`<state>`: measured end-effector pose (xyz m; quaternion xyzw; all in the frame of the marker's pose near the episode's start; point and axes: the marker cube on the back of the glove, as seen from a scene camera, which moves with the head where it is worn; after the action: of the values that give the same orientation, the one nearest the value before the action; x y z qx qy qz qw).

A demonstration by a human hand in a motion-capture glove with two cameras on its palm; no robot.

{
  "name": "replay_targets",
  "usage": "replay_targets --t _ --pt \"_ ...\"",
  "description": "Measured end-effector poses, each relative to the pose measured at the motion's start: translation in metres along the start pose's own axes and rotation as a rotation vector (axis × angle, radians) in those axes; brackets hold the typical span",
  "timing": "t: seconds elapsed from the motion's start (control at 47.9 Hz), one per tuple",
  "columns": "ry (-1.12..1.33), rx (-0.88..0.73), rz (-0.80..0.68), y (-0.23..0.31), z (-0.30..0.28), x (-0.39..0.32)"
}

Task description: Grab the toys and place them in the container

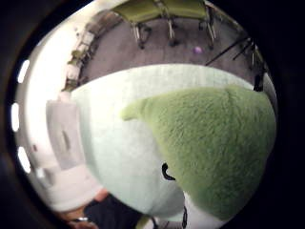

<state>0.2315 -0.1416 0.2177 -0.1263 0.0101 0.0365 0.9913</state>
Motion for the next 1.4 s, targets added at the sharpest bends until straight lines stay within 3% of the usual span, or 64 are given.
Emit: replay_targets --t 0.188,0.48,0.564,0.627,0.71,0.815,0.898,0.982,1.086,1.149,1.191,1.316,1.4 --pt "-0.057 -0.055 -0.027 0.011 -0.041 -0.024" --pt "-0.074 0.094 -0.136 0.035 -0.166 -0.111" --pt "-0.074 0.147 -0.233 0.046 -0.202 -0.146" --pt "-0.040 0.203 -0.442 0.060 -0.231 -0.178" --pt "0.043 0.283 -0.331 0.064 -0.266 -0.226" --pt "-0.130 0.306 -0.510 0.097 -0.305 -0.321" --pt "-0.180 0.320 -0.485 0.115 -0.322 -0.408" --pt "-0.218 0.307 -0.433 0.123 -0.326 -0.470" --pt "0.005 0.336 -0.599 0.128 -0.304 -0.515" --pt "-0.050 0.306 -0.499 0.133 -0.297 -0.549" --pt "0.004 0.296 -0.507 0.129 -0.287 -0.544" --pt "0.063 0.284 -0.783 0.103 -0.248 -0.494" --pt "0.104 0.276 -0.754 0.099 -0.233 -0.494"
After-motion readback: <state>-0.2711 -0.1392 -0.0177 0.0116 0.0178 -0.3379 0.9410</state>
